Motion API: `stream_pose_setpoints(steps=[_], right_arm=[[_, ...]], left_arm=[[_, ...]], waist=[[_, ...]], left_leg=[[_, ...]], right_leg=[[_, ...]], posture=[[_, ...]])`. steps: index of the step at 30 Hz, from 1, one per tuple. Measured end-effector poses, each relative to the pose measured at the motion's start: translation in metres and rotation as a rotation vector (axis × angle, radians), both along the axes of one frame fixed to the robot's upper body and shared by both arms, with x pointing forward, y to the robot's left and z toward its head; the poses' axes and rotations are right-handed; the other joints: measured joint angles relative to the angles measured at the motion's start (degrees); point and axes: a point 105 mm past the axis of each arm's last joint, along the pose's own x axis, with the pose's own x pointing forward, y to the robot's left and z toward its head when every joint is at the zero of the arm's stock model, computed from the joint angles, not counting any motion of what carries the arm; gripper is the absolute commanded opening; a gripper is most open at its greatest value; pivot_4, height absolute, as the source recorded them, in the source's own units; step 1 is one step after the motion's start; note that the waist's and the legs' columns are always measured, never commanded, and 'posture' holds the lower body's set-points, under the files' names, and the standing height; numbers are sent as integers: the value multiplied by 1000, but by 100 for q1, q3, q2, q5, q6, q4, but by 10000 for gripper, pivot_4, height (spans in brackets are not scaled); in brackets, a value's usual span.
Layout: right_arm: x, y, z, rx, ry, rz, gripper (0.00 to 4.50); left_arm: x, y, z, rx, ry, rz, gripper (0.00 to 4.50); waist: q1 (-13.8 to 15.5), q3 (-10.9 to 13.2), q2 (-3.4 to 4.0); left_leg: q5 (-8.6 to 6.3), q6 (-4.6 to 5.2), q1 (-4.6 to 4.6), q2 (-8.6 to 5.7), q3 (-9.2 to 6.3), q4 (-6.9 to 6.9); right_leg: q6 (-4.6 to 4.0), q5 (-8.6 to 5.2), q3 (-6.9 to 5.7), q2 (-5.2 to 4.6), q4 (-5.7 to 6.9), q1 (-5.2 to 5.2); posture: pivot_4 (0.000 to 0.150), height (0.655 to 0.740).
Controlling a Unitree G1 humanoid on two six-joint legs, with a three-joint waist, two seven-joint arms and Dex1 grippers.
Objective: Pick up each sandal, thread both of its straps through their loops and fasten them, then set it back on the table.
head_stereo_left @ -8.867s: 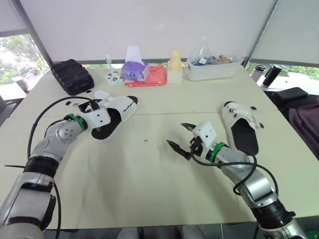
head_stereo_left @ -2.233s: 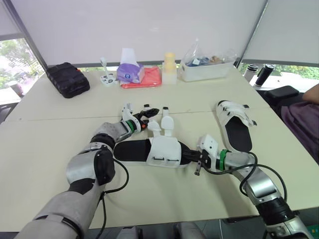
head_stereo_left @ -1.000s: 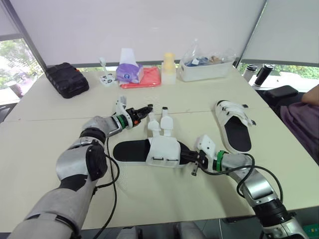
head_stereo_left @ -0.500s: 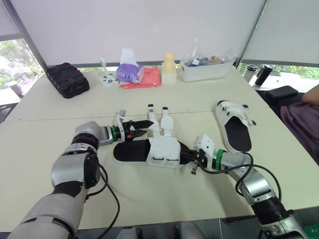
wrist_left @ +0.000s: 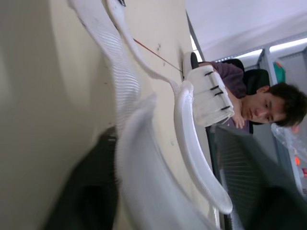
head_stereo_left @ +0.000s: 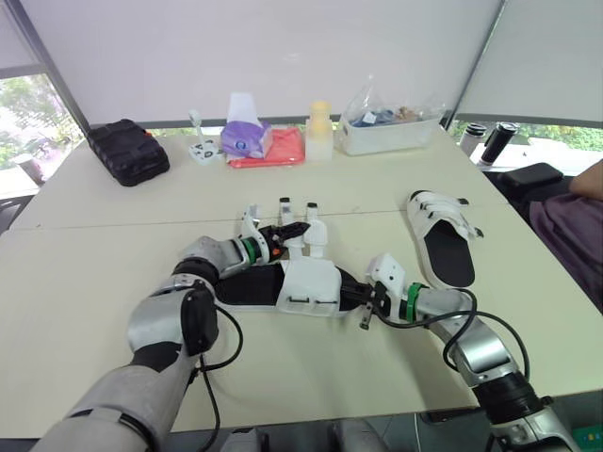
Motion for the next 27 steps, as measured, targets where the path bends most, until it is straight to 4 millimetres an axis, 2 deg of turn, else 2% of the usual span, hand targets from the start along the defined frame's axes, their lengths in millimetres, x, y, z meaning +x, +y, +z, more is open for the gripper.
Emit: stream_pose_setpoints(steps=[2, 3, 9, 15, 20, 27], right_arm=[[0, 0, 0, 0, -2, -2, 0], [1, 0, 0, 0, -4, -6, 0], [1, 2, 0, 6, -8, -14, 0], [1, 4, 0, 6, -10, -10, 0], [0, 5, -1, 0, -16, -6, 0], [-3, 7, 2, 11, -32, -9, 0]], left_arm=[[2, 2, 0, 5, -4, 18, 986], [3, 2, 0, 4, -2, 25, 385], [9, 5, 0, 9, 10, 91, 385], [19, 7, 12, -18, 3, 161, 385], [18, 3, 19, -31, -21, 137, 385], [9, 4, 15, -41, -22, 59, 385]], waist=[[2, 0, 0], [4, 0, 0], [8, 0, 0], [15, 0, 0], [12, 0, 0], [2, 0, 0]], left_leg=[[0, 0, 1, 0, 0, 0], [0, 0, 1, 0, 0, 0], [0, 0, 1, 0, 0, 0], [0, -1, 0, -1, 0, 0], [1, -1, 0, -2, 2, 0], [0, -1, 0, -2, 2, -3]], right_leg=[[0, 0, 0, 1, 0, 0], [0, 0, 0, 0, 0, 0], [0, 0, 1, 0, 1, 0], [0, 0, 1, -1, 1, 0], [0, 0, 1, 0, 1, 0], [0, 0, 1, 3, 0, 0]], posture=[[1500, 7400], [1500, 7400], [1500, 7400], [1500, 7400], [1500, 7400], [1500, 7400]])
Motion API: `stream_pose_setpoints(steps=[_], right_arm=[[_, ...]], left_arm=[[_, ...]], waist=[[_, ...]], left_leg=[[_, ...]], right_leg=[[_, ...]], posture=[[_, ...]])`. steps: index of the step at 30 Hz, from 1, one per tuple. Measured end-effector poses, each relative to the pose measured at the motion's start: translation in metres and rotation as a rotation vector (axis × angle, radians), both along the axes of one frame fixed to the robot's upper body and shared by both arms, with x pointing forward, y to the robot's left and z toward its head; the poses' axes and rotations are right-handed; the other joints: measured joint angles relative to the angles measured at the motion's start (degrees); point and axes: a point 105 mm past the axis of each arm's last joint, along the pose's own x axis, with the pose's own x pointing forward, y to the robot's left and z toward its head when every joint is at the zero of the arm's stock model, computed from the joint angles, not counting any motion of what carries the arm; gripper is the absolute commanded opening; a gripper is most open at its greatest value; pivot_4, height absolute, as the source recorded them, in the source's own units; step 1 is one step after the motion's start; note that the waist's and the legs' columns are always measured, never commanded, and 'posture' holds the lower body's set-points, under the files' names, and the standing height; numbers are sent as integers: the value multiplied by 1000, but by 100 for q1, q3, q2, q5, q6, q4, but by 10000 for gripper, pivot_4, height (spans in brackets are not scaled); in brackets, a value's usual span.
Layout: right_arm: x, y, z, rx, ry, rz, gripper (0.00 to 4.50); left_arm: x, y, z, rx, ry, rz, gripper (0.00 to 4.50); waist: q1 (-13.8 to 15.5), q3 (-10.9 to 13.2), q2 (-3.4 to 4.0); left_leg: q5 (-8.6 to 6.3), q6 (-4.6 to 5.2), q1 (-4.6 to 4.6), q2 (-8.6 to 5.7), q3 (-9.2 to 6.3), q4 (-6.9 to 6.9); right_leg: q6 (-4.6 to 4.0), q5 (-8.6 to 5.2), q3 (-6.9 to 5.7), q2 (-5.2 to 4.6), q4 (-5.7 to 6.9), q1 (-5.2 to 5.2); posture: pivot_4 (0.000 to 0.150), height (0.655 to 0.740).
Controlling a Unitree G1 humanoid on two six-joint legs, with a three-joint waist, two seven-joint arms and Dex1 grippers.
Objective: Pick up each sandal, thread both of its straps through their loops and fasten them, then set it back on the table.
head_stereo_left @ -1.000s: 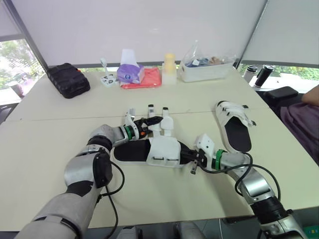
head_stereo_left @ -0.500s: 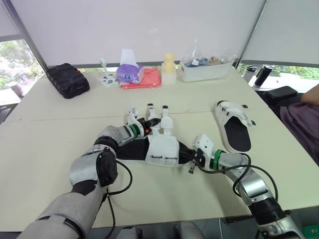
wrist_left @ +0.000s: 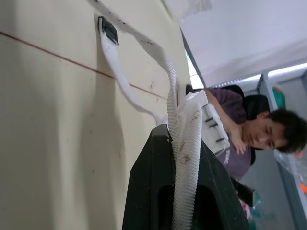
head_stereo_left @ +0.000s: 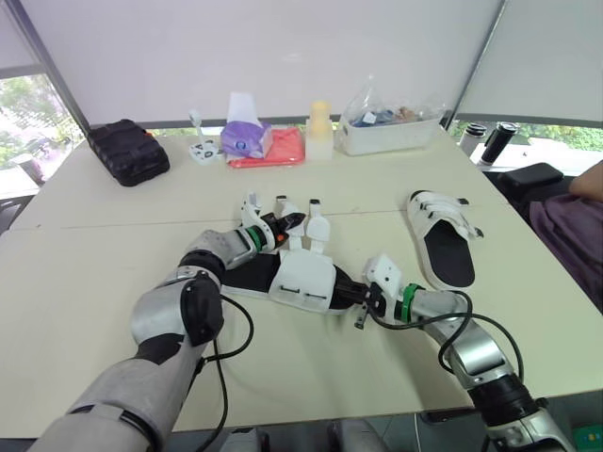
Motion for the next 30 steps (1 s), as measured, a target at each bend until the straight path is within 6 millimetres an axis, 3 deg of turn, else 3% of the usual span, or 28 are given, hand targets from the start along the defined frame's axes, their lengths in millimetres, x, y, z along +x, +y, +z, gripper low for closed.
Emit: stream_pose_setpoints(steps=[7, 17, 24, 30], right_arm=[[3, 3, 9, -3, -48, -5, 0], [14, -17, 7, -81, -85, -22, 0], [-18, -29, 5, -95, 48, -22, 0], [-52, -19, 43, 61, 114, -37, 0]], left_arm=[[-21, 10, -13, -60, 52, -124, 385], [-41, -1, -10, -166, 116, -267, 385], [-35, 7, -13, -162, 125, -191, 385], [-31, 13, -13, -154, 124, -152, 385]], waist=[[2, 0, 0], [7, 0, 0], [2, 0, 0], [8, 0, 0]], left_leg=[[0, 0, -6, 0, 0, -1], [0, 0, -8, 1, -1, -1], [-1, 1, -5, 4, -13, -2], [-1, 1, -5, 5, -17, -2]], right_leg=[[0, 0, 0, 0, -2, -4], [0, 0, 0, -3, -5, -4], [0, 0, 3, -3, -4, -5], [0, 0, 3, -2, -2, -5]], posture=[[1500, 7400], [1500, 7400], [1500, 7400], [1500, 7400]])
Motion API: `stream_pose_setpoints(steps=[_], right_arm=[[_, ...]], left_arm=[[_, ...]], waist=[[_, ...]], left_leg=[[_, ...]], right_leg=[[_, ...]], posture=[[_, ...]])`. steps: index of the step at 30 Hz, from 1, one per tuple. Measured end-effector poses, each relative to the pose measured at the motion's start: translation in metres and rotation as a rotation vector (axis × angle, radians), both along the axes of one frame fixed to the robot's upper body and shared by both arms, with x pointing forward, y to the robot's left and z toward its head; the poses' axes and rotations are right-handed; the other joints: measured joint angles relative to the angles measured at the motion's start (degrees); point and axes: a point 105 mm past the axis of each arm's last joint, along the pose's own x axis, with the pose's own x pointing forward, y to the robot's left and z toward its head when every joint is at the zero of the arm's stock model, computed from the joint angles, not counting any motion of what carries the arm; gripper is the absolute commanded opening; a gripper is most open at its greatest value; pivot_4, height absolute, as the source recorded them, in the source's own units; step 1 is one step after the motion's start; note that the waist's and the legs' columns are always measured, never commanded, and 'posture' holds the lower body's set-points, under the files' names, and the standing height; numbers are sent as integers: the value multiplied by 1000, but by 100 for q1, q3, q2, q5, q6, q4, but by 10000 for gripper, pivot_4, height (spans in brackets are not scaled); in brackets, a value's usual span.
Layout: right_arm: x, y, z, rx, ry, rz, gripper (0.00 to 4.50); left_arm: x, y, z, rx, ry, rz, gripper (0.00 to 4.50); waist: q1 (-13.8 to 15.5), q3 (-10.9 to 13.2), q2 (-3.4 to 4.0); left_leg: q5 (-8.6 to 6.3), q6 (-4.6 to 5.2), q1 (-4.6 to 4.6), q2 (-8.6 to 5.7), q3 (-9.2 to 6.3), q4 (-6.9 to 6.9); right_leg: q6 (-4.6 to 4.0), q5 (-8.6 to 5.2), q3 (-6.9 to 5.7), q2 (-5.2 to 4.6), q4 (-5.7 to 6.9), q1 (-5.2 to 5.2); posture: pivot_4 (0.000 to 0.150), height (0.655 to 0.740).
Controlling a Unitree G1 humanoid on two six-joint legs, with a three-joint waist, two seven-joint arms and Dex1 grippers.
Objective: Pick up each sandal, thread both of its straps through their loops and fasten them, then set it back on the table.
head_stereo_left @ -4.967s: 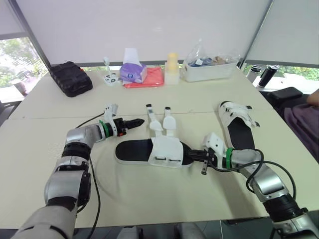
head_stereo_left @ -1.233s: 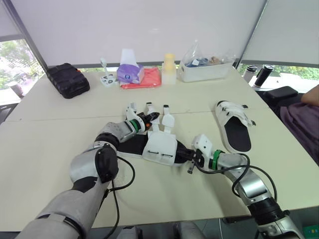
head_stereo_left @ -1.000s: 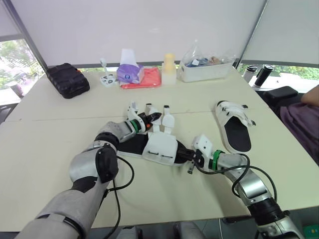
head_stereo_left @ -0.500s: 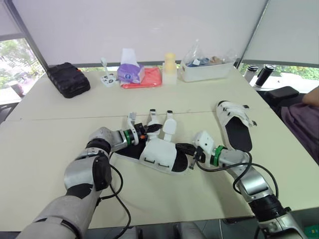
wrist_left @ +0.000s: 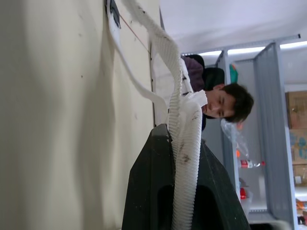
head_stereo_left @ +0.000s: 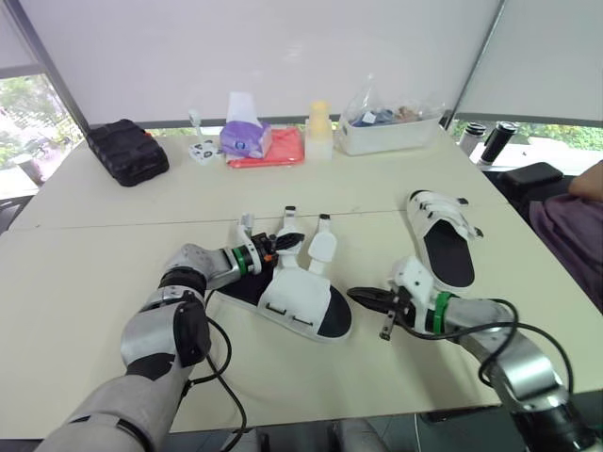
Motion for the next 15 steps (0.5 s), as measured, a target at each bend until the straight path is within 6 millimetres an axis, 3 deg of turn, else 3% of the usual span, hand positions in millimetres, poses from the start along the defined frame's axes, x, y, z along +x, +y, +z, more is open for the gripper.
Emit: stream_pose_setpoints(steps=[3, 7, 11, 15], right_arm=[[-29, 20, 3, 80, 98, 63, 0], [-55, 46, -14, 85, 227, 155, 0], [-48, 43, -53, -8, 304, 116, 0], [-30, 29, -69, -66, 261, 52, 0]], left_arm=[[1, 2, 0, -2, -5, 13, 385], [2, 2, 0, -4, -6, 17, 385], [1, 1, 0, 1, -6, 12, 385], [-1, 3, -1, 16, -7, -4, 385]], waist=[[-1, 0, 0], [-1, 0, 0], [4, -1, -2], [-6, -1, -2]], left_leg=[[0, 0, 0, 1, -3, -1], [0, 0, 1, 0, 1, 1], [0, 0, 1, -4, 11, 1], [0, 0, 1, -4, 15, 1]], right_leg=[[0, 0, -1, 1, 0, 0], [0, 0, 0, 0, 0, 0], [0, 0, -1, 2, -1, 1], [0, 0, -1, 6, -2, 1]], posture=[[1500, 7400], [1500, 7400], [1500, 7400], [1500, 7400]])
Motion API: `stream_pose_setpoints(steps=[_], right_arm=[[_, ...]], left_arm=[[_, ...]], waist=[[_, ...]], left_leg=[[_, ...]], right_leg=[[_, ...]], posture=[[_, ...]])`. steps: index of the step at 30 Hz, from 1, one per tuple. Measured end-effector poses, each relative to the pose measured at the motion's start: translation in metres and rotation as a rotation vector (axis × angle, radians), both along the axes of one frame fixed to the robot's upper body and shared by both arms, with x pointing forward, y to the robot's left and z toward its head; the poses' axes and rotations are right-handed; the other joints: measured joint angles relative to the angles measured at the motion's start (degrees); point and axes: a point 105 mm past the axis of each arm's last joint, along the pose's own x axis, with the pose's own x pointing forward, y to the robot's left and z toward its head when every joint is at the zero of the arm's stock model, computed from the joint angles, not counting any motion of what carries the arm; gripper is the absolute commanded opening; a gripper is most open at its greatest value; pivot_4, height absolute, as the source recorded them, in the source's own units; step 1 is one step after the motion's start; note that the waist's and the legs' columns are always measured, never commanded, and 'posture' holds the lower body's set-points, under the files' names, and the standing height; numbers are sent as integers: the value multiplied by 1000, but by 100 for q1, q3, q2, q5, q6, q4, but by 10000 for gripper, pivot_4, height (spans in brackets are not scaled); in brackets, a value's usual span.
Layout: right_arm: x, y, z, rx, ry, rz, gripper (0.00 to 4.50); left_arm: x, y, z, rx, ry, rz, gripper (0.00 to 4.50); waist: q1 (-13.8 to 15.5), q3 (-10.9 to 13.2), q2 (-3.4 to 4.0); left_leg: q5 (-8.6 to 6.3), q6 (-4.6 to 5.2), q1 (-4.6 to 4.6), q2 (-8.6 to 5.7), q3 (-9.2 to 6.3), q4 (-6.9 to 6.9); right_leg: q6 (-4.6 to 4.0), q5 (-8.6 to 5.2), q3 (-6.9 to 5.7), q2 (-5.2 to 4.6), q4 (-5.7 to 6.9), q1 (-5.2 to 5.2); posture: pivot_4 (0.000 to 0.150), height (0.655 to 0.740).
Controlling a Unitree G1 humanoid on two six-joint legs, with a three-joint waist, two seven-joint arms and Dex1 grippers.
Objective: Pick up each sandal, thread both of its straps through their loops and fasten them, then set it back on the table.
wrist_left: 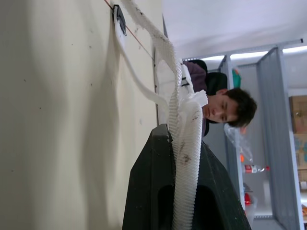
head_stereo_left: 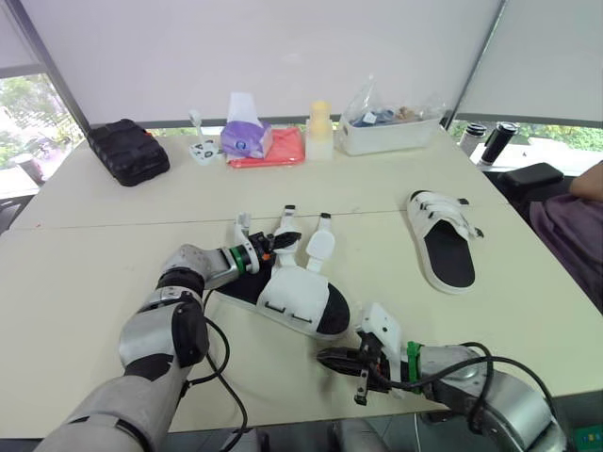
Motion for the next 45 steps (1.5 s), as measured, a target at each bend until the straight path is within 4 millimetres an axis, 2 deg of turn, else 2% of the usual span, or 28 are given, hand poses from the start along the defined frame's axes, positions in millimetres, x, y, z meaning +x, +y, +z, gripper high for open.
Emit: stream_pose_setpoints(steps=[5, 9, 16, 19, 21, 23, 25, 27, 30, 33, 39, 43, 45], right_arm=[[21, -12, 2, -14, -101, -37, 0], [35, -30, 6, -42, -150, -82, 0], [38, -48, 12, -91, -177, -64, 0], [55, -60, 44, -93, -251, -67, 0], [66, -56, 70, -71, -316, -34, 0], [67, -46, 79, -47, -332, 17, 0], [66, -35, 70, -33, -295, 63, 0], [63, -24, 51, -41, -238, 109, 0], [61, -16, 30, -48, -169, 138, 0], [64, -12, 30, -36, -167, 149, 0], [68, 11, 28, 29, -151, 187, 0], [71, 13, 21, -2, -180, 223, 0], [72, 13, 18, -18, -206, 241, 0]], left_arm=[[-7, 6, -1, 27, -7, -41, 385], [-18, 10, -4, 43, -7, -85, 385], [-23, 5, -1, 32, -3, -94, 385], [-19, 10, -1, 34, 0, -58, 385], [-16, 12, -1, 29, 3, -40, 385], [-14, 12, 0, 25, 0, -28, 385], [-12, 13, 1, 25, -4, -18, 385], [-11, 13, 1, 19, -6, -9, 385], [-9, 15, 1, 23, -11, 6, 385], [-8, 17, 0, 28, -9, 18, 385], [-7, 19, -1, 24, -10, 38, 385], [-5, 21, -2, 13, -13, 64, 385], [-3, 21, -4, 14, -11, 80, 6629]], waist=[[10, 0, 0], [23, 0, 0], [78, 0, 0], [52, 1, -1], [27, 1, -1], [33, 0, -1], [35, 0, -1], [34, 0, -1], [33, 0, 0], [25, -1, 0], [6, -2, 2], [1, -16, 3], [-2, -20, 1]], left_leg=[[0, 0, 0, 0, -2, 0], [0, 0, -1, 1, -5, 0], [0, 0, -3, -1, -9, 1], [0, 0, 0, 2, -8, 1], [0, 0, 1, 3, -10, -1], [0, 0, -2, 4, -9, -5], [0, 0, -3, 4, -9, -6], [0, 0, -3, 2, -8, -5], [0, -1, -3, 2, -9, -4], [1, -1, -1, 2, -11, -4], [1, -2, 3, 4, -11, -4], [1, -1, 17, 4, -10, -6], [0, -1, 53, 5, -7, -14]], right_leg=[[0, 0, 1, -3, 0, 1], [0, 0, 1, -6, -1, 1], [0, 0, 2, -12, -4, 1], [1, 1, 3, -8, -5, 1], [0, 0, 1, -3, -4, 1], [-1, 0, -4, -2, -8, 1], [-1, 0, -3, -5, -10, 1], [-1, 0, -2, -11, -10, 1], [0, 0, -1, -14, -10, 1], [0, 0, -1, -13, -8, 1], [0, 0, 0, -13, -4, 1], [0, 0, 0, -10, -4, 10], [0, 0, 2, -9, -5, 44]], posture=[[1500, 7400], [1500, 7400], [1500, 7400], [1500, 7400], [1500, 7400], [1500, 7400], [1500, 7400], [1500, 7400], [1500, 7400], [1500, 7400], [1500, 7400], [1500, 7400], [1500, 7400]])
